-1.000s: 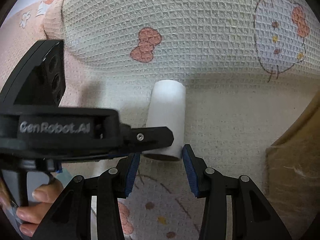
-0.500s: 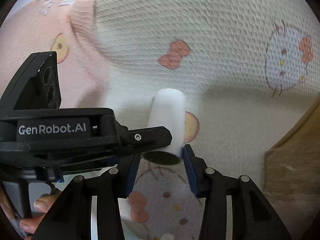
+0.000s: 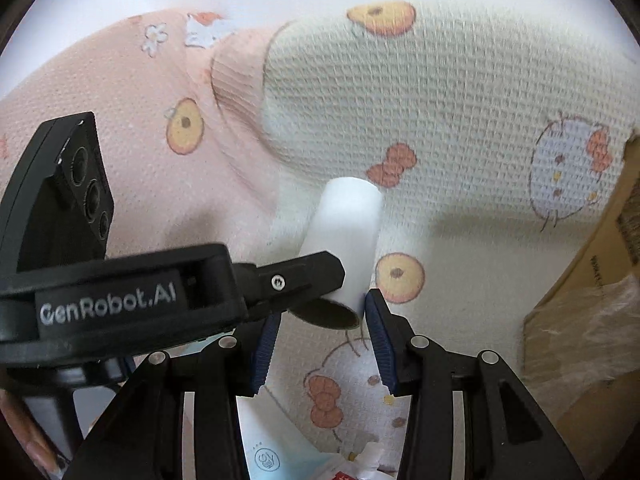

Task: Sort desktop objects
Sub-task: 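Lift the tube with the left gripper and carry it to the box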

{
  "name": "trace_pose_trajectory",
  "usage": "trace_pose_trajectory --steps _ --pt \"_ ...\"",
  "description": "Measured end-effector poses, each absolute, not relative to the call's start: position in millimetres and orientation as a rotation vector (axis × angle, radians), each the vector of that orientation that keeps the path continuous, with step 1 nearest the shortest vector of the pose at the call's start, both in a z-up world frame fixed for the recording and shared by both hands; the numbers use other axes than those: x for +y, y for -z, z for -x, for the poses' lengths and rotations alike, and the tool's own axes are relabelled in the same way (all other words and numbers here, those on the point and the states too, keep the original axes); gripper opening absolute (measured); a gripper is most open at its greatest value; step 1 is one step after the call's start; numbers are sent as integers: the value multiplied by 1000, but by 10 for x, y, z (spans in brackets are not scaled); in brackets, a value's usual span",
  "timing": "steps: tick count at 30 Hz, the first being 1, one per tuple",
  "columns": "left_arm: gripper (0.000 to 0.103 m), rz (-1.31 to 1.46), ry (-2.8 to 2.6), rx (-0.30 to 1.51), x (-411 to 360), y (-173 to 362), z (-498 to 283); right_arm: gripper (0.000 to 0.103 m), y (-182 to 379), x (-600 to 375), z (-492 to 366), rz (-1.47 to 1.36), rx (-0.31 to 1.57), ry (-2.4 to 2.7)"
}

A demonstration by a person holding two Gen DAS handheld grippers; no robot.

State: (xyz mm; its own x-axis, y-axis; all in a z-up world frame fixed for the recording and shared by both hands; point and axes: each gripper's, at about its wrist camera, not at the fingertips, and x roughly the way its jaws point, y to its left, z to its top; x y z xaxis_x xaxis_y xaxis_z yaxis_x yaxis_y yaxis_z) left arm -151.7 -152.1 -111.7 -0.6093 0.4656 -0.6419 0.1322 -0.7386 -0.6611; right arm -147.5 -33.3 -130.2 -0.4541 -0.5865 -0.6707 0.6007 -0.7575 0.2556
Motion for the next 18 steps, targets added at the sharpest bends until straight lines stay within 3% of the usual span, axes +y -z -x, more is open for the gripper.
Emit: trace_pose_trajectory --steps 18 --pt "43 1080 -2563 -822 -947 251 1198 40 729 -65 1261 -829 -6 2248"
